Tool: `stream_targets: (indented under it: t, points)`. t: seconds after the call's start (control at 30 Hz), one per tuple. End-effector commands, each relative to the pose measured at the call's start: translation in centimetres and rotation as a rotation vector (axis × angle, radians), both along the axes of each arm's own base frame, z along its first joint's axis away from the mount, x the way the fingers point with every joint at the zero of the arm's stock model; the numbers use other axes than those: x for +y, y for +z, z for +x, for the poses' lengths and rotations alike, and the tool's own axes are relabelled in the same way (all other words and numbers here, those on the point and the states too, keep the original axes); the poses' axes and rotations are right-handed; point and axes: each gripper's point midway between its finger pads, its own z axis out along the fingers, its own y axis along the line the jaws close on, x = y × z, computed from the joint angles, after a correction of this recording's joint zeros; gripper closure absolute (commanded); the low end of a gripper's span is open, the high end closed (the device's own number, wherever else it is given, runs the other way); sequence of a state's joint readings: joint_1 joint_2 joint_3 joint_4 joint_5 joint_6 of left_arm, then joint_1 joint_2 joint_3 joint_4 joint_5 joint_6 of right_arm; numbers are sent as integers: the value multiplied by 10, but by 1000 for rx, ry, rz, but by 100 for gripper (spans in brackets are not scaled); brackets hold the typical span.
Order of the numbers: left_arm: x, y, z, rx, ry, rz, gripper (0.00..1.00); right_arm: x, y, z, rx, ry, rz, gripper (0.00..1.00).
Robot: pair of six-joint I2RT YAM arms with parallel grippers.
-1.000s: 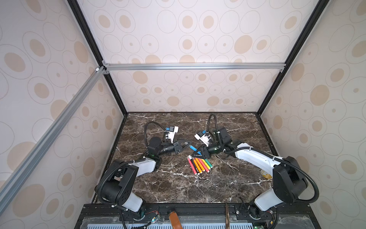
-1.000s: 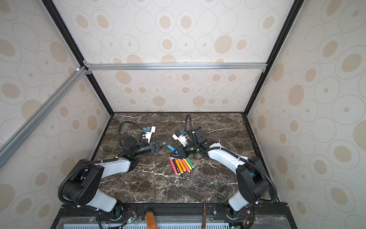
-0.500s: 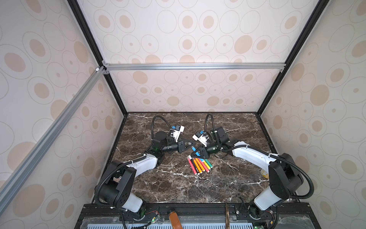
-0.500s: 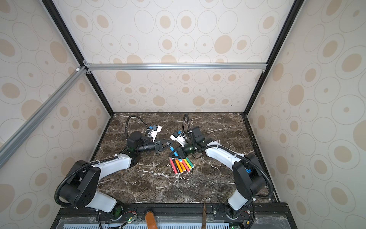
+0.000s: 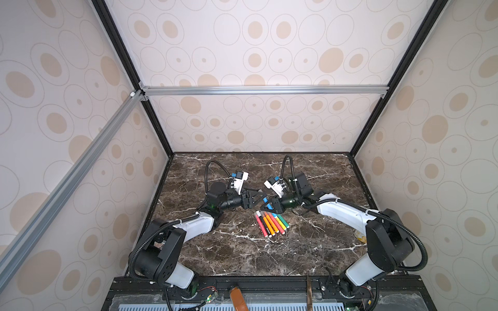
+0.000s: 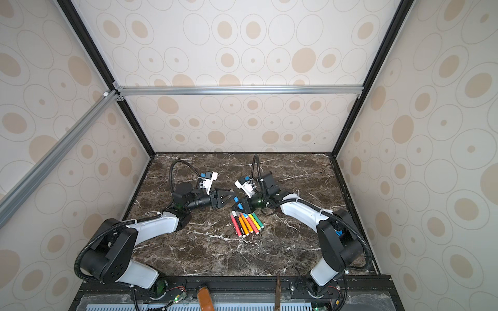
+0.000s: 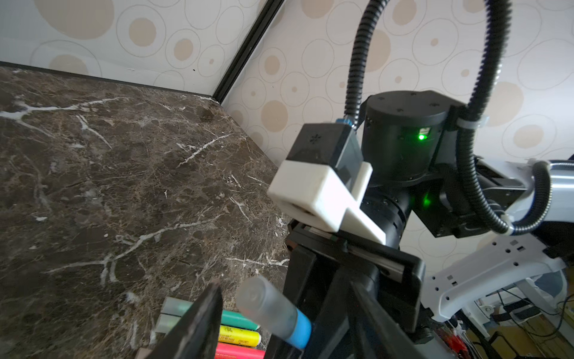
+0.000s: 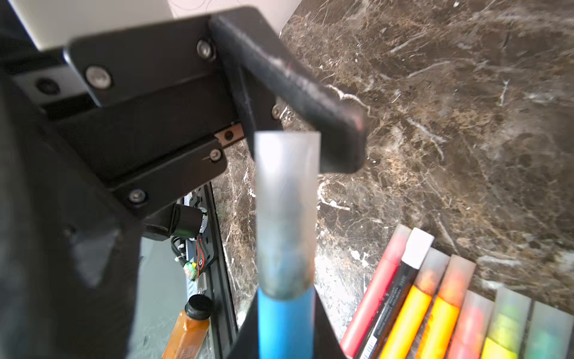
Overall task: Remove pen caps from pens
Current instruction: Open the pen cap on the pen.
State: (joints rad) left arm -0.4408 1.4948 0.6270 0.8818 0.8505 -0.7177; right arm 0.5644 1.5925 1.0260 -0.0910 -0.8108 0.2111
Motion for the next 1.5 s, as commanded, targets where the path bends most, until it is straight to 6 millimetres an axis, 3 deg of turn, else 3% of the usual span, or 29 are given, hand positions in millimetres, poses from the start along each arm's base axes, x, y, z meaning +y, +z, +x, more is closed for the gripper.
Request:
stream_targets:
  t: [0.0,0.13,0.43,0.63,0.8,1.07,1.27,1.47]
  points:
    - [-1,23,-4,-63,-8,-91,49,2,14,5,-28,-26,50,100]
    - [-2,21,-3,-55,-17,-96,53,2,13,3,-20,-18,50,100]
    - [-9,11,3,-9,-43,-85,51,4,12,2,-28,-11,53,100]
    - [-14,12,2,-9,-83,-76,67,6,12,-5,-34,37,41,100]
    - [-16,20,-3,-37,-120,-72,73,4,10,-11,-39,71,17,100]
    - [-18,25,-12,-57,-167,-79,100,3,14,-8,-73,51,19,100]
    - [-20,42,-19,-86,-209,-109,100,1,17,-14,-87,77,25,100]
    - [-23,31,9,-68,-139,2,100,-4,16,-27,-100,115,15,100]
